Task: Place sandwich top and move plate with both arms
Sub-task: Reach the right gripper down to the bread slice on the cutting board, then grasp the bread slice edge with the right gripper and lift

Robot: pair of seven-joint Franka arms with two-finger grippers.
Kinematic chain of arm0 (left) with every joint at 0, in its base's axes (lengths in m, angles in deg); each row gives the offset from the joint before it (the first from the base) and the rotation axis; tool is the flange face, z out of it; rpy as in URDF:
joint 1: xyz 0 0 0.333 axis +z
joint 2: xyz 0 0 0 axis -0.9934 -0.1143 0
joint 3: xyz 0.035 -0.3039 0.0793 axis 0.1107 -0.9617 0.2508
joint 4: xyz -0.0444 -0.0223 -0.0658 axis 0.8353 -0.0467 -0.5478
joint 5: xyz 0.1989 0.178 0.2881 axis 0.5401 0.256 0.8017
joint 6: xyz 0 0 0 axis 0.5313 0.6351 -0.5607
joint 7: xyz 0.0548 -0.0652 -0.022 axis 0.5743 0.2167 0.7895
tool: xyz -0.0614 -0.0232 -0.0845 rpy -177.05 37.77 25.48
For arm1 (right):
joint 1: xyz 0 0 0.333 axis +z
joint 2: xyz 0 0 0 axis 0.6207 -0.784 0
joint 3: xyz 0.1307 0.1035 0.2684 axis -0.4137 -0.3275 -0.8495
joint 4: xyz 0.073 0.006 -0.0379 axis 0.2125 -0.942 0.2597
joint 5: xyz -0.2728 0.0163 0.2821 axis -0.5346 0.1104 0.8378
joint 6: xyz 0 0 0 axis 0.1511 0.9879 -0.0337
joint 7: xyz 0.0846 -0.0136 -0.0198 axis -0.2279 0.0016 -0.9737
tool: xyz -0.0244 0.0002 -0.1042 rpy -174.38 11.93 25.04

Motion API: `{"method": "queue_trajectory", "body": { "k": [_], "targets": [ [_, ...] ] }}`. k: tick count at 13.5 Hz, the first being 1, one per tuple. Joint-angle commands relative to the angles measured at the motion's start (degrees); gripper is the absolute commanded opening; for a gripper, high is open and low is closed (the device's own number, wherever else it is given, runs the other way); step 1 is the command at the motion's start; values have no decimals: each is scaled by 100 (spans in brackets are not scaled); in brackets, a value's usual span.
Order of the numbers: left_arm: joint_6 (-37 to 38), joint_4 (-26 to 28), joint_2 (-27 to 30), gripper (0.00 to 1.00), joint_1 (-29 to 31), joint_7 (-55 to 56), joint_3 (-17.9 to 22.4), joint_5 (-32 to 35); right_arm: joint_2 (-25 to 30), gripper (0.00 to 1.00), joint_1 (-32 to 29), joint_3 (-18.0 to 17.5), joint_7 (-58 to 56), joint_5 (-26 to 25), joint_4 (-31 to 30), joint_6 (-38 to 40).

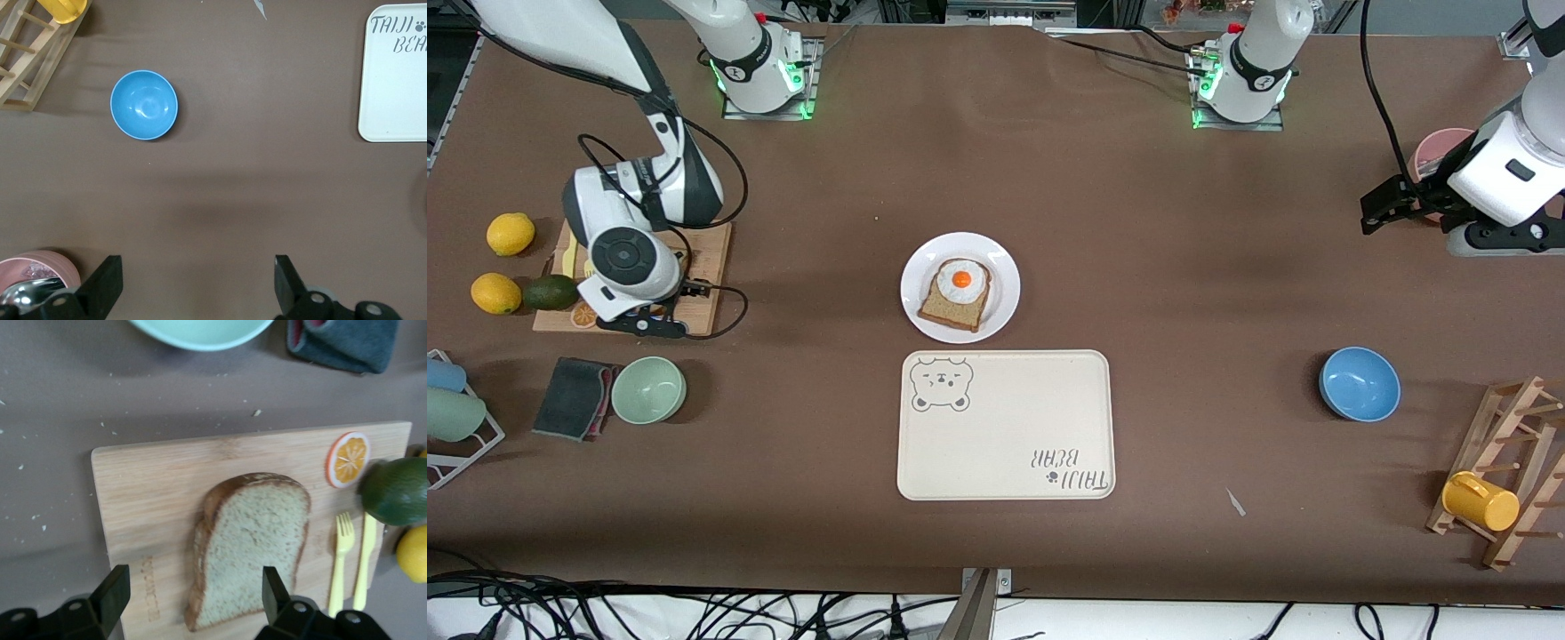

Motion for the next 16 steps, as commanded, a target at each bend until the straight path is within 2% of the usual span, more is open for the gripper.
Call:
{"method": "queue_trajectory", "body": {
  "k": [1,4,8,9,10,11,12,13,14,16],
  "targets": [
    [156,-66,49,100,-52,-97,53,-74,19,84,4,35,184,-332,-204,-284],
    [147,-58,40,100,-61,-97,53,-57,-147,72,-23,149,359,-473,-301,-565],
    [191,-14,31,100,-35,-114,44,-65,-271,66,-40,246,369,-517,-301,-688],
    [200,-14,22,100,-26,-114,44,-65,-297,61,-40,298,369,-544,-301,-715],
    [209,-22,22,100,-35,-114,44,-65,-315,53,-40,307,369,-544,-301,-715],
    [209,-31,22,100,-44,-114,36,-65,-341,39,-49,307,369,-544,-301,-715],
    [209,-31,22,100,-44,-114,36,-65,-420,14,-49,307,369,-544,-301,-707],
    [209,-31,22,100,-44,-114,36,-65,-455,4,-49,299,369,-544,-284,-706],
    [209,-31,22,100,-52,-114,27,-65,-455,0,-49,299,378,-535,-266,-680],
    [209,-14,22,100,-52,-114,9,-65,-455,0,3,290,387,-518,-240,-654]
  ]
}}
